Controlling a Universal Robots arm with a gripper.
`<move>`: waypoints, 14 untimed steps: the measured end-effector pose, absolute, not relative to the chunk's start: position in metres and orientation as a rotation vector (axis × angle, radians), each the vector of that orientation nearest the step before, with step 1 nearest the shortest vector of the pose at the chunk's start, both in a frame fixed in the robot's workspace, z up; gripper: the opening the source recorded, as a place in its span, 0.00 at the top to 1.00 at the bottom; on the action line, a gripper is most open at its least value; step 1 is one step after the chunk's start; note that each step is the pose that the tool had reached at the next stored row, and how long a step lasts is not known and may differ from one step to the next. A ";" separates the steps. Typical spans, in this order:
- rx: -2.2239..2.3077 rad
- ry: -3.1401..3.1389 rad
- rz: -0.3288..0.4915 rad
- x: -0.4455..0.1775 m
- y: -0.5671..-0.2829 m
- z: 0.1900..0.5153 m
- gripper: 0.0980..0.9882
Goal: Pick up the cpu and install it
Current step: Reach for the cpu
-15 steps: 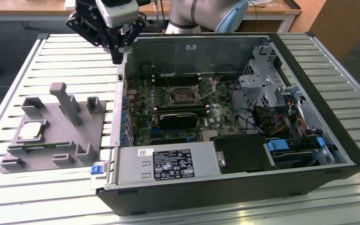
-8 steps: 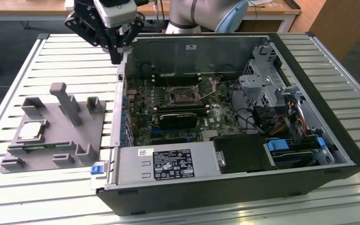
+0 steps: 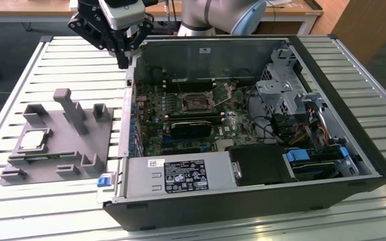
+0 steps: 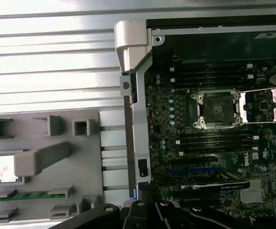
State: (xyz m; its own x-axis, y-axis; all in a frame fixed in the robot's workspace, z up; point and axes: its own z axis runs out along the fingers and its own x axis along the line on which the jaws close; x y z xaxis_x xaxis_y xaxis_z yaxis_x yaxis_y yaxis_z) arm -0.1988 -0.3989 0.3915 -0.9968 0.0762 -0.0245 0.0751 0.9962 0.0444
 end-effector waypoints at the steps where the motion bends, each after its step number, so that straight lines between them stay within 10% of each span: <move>1: 0.118 3.113 0.068 -0.199 -0.399 0.391 0.99; 14: 0.118 3.113 0.068 -0.204 -0.399 0.391 0.99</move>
